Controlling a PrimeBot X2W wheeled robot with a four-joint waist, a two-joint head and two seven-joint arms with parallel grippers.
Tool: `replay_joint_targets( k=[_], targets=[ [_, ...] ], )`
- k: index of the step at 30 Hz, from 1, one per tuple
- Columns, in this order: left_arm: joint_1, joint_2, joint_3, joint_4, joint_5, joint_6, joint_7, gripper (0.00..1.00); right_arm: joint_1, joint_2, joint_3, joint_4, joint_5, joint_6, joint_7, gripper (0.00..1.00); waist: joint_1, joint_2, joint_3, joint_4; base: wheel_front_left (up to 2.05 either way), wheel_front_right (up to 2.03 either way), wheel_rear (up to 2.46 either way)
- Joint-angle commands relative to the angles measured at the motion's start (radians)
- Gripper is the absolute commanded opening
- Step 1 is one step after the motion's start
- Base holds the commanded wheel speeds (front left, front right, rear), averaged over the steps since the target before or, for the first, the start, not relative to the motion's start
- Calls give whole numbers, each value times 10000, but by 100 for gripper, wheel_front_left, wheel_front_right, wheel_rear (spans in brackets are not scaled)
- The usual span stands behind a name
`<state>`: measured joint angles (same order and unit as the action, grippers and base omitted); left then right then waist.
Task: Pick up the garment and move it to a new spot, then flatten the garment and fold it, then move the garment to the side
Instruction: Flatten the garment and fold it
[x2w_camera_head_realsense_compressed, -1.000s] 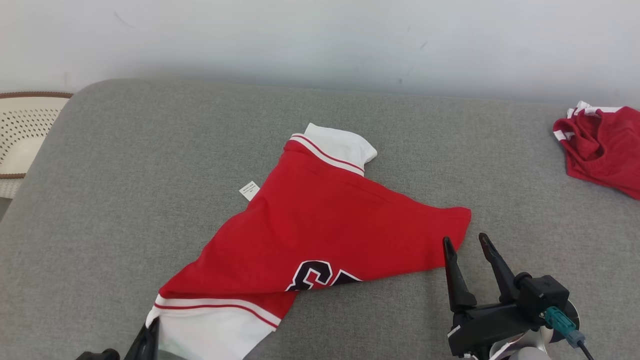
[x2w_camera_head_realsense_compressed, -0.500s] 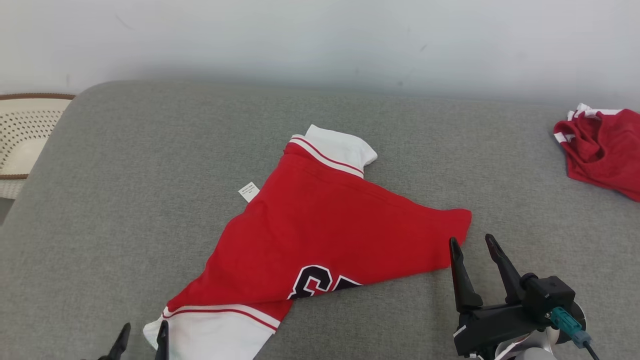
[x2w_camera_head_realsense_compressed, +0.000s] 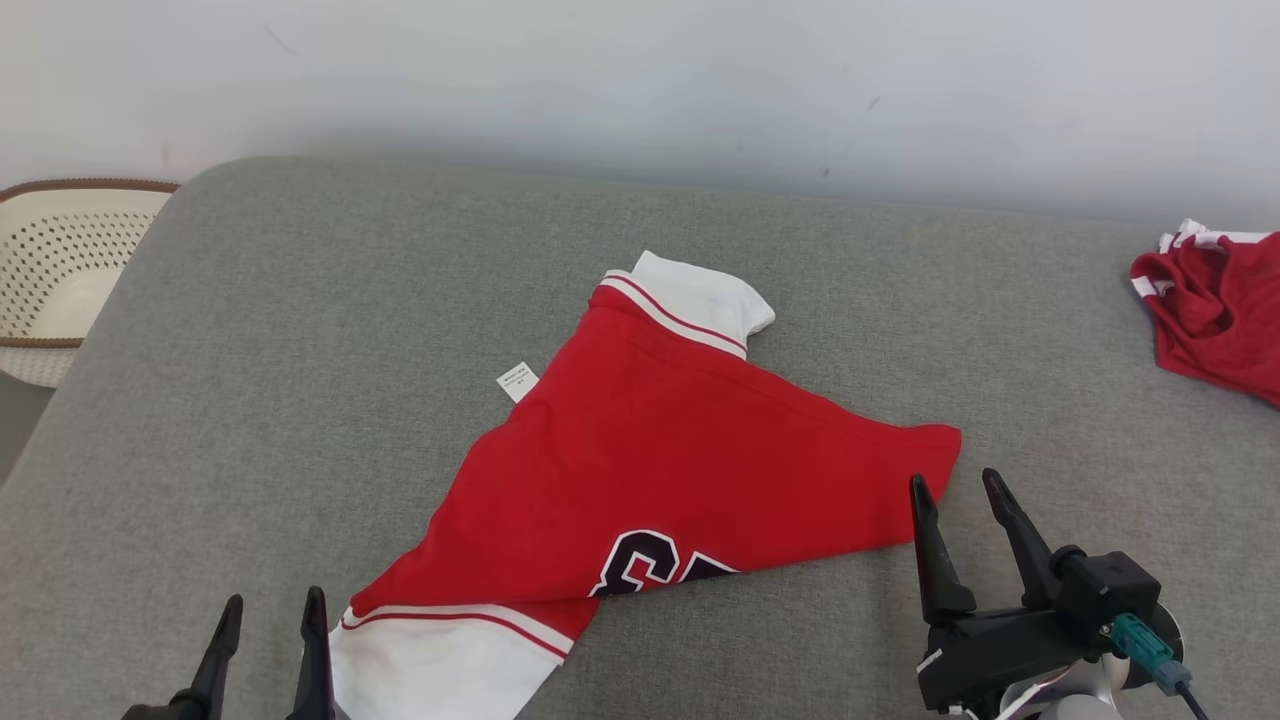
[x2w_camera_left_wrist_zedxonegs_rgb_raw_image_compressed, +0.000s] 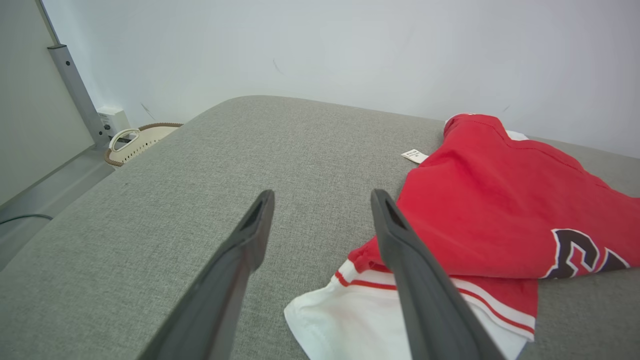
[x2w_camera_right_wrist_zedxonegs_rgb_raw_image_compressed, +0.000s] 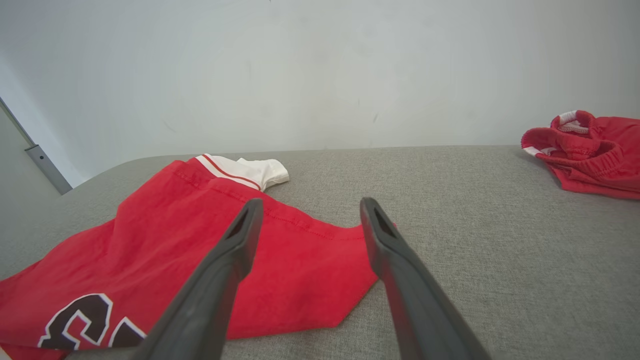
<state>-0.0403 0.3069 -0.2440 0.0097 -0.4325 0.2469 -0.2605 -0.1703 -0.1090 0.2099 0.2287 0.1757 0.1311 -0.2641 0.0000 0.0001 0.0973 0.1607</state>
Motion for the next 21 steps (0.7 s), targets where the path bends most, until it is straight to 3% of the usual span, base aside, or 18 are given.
replay_joint_targets(
  k=[1,21],
  targets=[
    [229,-70,147,-38,183,-68,-49,100,72,-76,-28,24,47,-7,-14,100,0,-1,-6,-47,0,0,0],
    [341,-1471,1675,-58,1399,-1118,-53,100,107,-227,-410,289,96,-7,-14,100,0,-1,-67,-351,0,0,0]
  ],
)
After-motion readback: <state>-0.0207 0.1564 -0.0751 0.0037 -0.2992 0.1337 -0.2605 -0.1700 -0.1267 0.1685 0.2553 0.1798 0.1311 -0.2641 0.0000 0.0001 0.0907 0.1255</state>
